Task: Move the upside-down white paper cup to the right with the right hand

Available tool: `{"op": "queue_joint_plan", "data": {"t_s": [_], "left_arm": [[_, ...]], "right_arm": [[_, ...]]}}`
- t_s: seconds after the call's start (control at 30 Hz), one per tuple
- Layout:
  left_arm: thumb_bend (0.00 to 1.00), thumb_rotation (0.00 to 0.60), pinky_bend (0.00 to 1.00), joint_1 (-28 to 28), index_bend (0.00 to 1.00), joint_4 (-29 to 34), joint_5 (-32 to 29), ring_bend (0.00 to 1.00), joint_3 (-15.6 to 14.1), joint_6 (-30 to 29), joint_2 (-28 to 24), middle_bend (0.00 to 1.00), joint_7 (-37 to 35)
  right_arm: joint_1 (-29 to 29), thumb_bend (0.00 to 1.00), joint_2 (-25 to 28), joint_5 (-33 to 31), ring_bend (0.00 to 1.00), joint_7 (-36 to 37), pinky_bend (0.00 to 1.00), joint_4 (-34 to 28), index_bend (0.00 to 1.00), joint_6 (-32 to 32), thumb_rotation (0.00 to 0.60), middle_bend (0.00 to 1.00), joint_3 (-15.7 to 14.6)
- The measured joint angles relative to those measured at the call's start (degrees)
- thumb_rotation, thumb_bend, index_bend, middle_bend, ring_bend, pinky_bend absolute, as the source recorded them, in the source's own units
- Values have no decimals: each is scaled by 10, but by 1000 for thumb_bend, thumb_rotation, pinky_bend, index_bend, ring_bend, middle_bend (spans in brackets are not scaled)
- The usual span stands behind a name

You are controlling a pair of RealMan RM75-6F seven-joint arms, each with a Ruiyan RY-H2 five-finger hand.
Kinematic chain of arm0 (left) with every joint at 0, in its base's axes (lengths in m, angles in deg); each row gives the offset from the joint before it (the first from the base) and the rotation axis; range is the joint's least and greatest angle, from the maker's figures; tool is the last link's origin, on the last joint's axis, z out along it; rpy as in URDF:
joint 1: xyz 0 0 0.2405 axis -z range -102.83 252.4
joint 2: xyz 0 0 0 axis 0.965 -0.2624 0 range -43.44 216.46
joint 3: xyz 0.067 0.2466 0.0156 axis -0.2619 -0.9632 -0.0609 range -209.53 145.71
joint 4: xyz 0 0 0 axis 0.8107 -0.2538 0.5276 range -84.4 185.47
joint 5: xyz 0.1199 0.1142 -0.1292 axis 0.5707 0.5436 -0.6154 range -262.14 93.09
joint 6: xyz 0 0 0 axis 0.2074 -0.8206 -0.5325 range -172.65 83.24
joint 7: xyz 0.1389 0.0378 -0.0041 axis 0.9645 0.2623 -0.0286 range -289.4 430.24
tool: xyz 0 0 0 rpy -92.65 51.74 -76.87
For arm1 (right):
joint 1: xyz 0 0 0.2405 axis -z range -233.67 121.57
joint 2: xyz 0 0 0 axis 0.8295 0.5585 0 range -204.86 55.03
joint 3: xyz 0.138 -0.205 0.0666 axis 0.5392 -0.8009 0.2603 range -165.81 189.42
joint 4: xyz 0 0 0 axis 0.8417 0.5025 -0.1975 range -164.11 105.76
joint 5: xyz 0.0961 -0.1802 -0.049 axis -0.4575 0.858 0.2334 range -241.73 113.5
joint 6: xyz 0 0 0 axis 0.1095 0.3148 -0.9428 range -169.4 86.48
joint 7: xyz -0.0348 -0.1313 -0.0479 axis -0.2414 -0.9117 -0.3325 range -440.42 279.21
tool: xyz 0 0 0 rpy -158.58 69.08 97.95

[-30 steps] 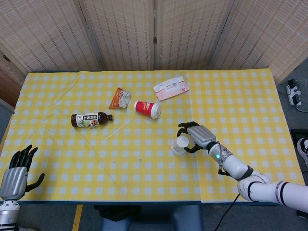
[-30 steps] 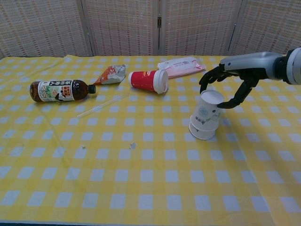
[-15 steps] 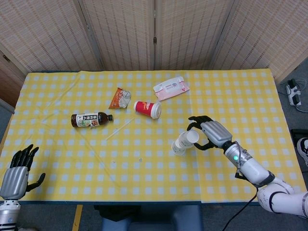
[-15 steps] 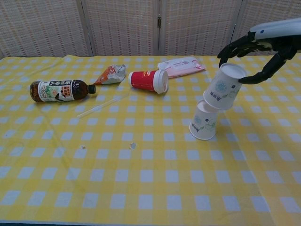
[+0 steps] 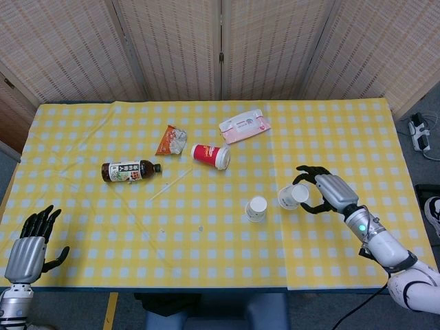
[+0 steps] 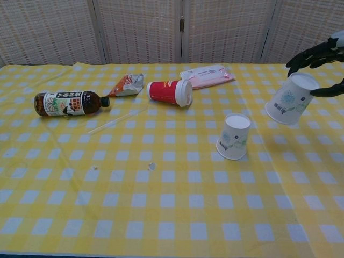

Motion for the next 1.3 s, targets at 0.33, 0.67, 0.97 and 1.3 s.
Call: {"op": "queue_joint_plan", "data": {"t_s": [0.33,0.67,0.97,1.3], "left_arm": [[379,600,0,-4,36,1,-4,0,-2,0,-3,0,-2],[379,600,0,-5,36,-5,-6,0,-3,2,-1,0,-7],[379,600,0,-4,36,-7,-7,0,-3,4,0,0,-10],[379,600,0,-3,35,-8,-8,0,-2,6,0,0,-10]], "right_arm": [[-14,391,-86,8,95,30,63,89,372,-38,600,137,-8],[-17,391,-110,19,94,41,62,114,368,-45,600,135,-13],[-17,391,-113,20,95,35,59,118,295,-50,600,126,-18],[-12,391,-110,25,86,32,46,111,139,-43,600,112,-20]]}}
